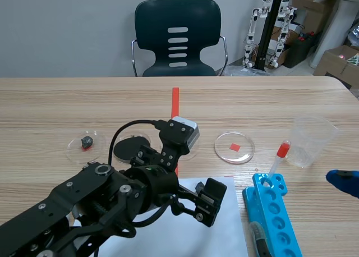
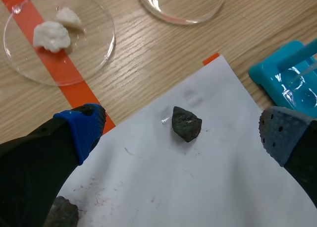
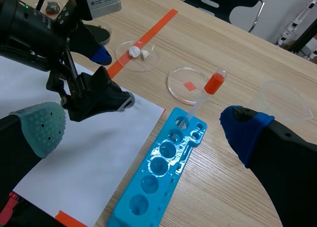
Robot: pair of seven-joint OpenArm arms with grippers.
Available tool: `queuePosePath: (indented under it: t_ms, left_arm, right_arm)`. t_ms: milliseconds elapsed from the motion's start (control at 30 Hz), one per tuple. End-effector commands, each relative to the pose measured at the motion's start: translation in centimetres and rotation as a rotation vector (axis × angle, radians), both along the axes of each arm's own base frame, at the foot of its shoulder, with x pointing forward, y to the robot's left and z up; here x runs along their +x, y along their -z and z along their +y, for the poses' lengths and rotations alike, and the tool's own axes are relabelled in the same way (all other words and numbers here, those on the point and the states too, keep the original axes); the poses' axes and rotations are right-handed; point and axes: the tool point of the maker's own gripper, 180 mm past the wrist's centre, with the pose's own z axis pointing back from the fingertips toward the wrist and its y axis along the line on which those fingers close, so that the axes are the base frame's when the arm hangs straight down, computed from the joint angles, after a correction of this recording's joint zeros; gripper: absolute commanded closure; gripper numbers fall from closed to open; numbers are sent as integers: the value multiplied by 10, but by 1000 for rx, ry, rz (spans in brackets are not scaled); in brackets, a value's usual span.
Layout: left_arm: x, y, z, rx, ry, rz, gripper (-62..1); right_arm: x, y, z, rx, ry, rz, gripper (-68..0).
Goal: Return to the home posture
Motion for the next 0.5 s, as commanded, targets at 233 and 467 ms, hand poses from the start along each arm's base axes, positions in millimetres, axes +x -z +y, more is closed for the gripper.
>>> queuePosePath:
  t_ms: [233, 467]
  left_arm:
    - [-6, -69, 26, -139, 12, -297, -623]
    - [-28, -109, 69, -209, -6, -444, -623]
  right_arm:
    - [5, -11, 3, 15, -6, -40, -679]
    - [5, -11, 3, 15, -6, -40, -679]
